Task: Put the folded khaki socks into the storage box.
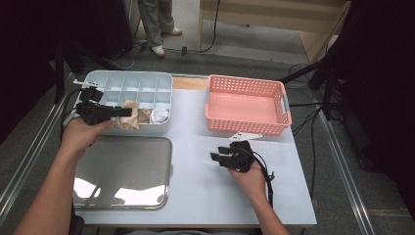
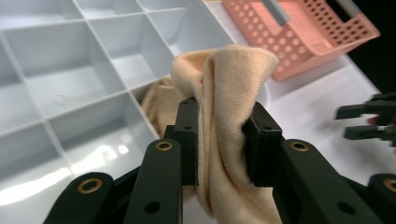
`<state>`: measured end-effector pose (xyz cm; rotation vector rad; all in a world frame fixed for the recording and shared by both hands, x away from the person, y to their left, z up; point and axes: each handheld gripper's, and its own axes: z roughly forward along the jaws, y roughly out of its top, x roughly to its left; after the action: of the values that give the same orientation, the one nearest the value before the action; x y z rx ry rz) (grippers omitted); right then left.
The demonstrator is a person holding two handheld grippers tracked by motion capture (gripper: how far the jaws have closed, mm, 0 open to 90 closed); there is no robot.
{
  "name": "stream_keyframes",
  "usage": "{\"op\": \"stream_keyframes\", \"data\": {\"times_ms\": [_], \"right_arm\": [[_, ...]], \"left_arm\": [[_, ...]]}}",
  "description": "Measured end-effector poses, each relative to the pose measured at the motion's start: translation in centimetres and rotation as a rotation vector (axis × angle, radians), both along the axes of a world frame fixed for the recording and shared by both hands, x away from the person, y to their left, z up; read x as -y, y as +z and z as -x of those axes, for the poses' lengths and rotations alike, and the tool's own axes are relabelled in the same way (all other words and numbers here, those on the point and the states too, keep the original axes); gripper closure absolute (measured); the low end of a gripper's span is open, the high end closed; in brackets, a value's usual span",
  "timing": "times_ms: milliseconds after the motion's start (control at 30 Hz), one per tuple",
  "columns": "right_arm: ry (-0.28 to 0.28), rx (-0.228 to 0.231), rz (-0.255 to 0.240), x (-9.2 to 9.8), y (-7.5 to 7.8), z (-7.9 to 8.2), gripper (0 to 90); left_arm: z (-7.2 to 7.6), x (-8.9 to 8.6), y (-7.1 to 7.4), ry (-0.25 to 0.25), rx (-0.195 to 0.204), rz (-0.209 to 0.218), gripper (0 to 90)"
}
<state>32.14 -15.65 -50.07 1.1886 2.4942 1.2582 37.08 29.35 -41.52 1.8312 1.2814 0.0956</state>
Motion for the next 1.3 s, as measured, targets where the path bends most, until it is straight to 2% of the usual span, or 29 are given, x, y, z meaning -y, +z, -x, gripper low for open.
{"op": "stream_keyframes", "data": {"times_ms": [100, 167, 300, 467, 600, 633, 800, 933, 1067, 1300], "right_arm": [[0.002, -0.003, 0.000, -0.1, -0.1, 0.0, 56.8], [0.001, -0.006, -0.005, -0.1, -0.1, -0.1, 56.9], [0.006, -0.006, -0.007, -0.3, 0.0, -0.1, 56.6], [0.018, -0.009, 0.000, -0.6, -0.1, 0.1, 56.7], [0.018, -0.011, 0.001, -0.7, -0.2, 0.1, 56.6], [0.018, -0.009, 0.001, -0.6, -0.2, 0.1, 56.6], [0.011, -0.013, -0.001, -0.5, -0.1, 0.1, 56.6], [0.011, -0.011, -0.002, -0.4, -0.1, 0.0, 56.6], [0.011, -0.013, -0.002, -0.4, -0.1, 0.0, 56.6], [0.009, -0.016, 0.000, -0.4, -0.2, 0.0, 56.6]], "left_arm": [[-0.6, -0.7, 0.5, 0.018, 0.008, 0.011, 71.3], [-1.0, -1.1, 0.7, 0.032, 0.008, -0.003, 71.3], [-2.1, -2.1, 0.4, 0.049, 0.000, 0.024, 71.3], [-3.2, -2.9, -0.3, 0.074, 0.004, 0.003, 71.3], [-4.0, -3.1, -1.1, 0.101, -0.015, -0.008, 71.3], [-4.1, -3.1, -1.3, 0.104, -0.020, -0.024, 71.3], [-4.4, -2.5, -2.2, 0.089, -0.030, -0.039, 71.2], [-4.5, -2.4, -2.8, 0.089, -0.042, -0.025, 71.0], [-4.5, -2.4, -3.5, 0.074, -0.061, -0.055, 70.9], [-4.5, -2.1, -4.4, 0.055, -0.080, -0.065, 70.5]]}}
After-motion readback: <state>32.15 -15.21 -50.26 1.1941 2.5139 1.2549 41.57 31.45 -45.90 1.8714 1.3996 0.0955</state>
